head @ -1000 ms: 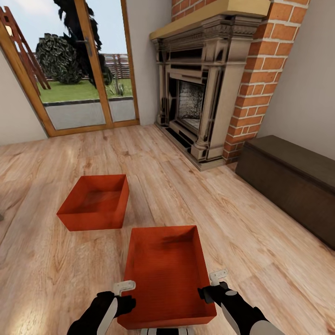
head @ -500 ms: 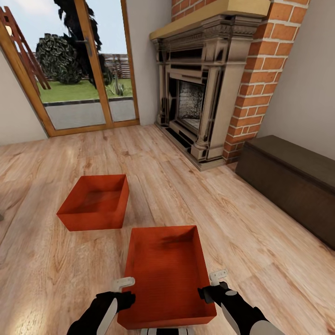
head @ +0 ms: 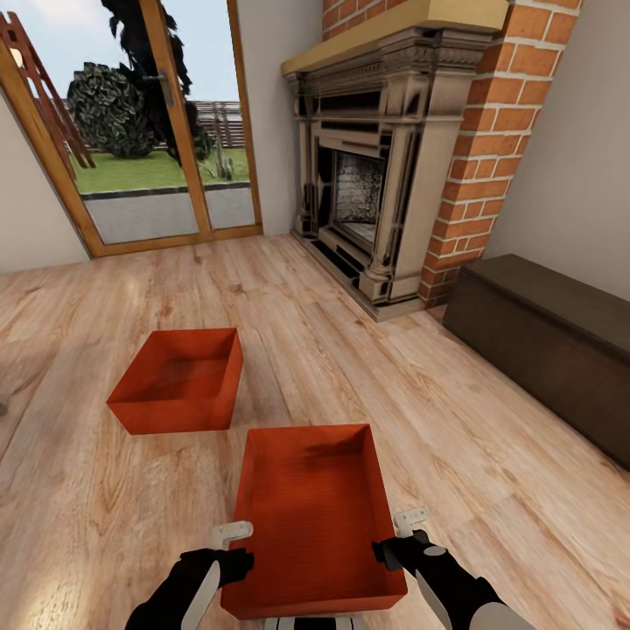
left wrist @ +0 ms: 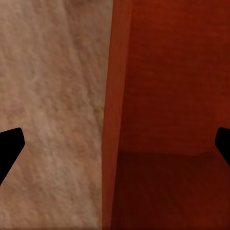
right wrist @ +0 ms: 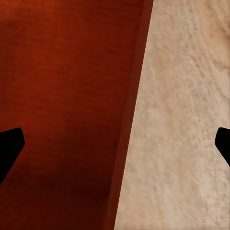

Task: Move the two storage containers from the living room to the garage. In the garage, place one container on the floor and stack the other container on top of it (either order is fine).

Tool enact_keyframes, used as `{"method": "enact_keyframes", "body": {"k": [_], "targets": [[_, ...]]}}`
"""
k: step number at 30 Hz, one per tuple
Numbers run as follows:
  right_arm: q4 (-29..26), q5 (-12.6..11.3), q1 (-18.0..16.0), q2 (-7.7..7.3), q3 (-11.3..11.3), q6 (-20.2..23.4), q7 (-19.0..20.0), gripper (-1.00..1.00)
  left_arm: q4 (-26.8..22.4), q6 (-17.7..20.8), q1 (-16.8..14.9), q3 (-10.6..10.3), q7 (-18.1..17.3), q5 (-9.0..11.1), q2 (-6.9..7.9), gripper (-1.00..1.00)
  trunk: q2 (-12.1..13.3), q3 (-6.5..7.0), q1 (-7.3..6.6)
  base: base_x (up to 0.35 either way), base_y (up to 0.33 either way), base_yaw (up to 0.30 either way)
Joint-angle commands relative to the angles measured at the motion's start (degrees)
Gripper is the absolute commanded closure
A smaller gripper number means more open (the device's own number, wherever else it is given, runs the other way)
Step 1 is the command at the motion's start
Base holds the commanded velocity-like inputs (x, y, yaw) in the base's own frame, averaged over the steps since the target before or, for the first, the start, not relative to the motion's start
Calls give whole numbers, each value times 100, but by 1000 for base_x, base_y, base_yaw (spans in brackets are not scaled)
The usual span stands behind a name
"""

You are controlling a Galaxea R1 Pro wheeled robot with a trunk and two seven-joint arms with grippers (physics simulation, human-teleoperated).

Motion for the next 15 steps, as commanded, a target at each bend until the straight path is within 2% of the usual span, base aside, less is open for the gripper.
{"method": "enact_keyframes", "body": {"k": [1, 15], "targets": [[-15, 61, 1, -1, 2, 37, 12, -100, -10, 27, 0, 1, 38, 62, -2, -100, -2, -5, -1, 0, 0, 0], [-15, 69, 1, 0, 9, 37, 29, -100, 7, -23, 0, 40, 47, 77, -21, -100, -2, -5, -1, 0, 0, 0]]}}
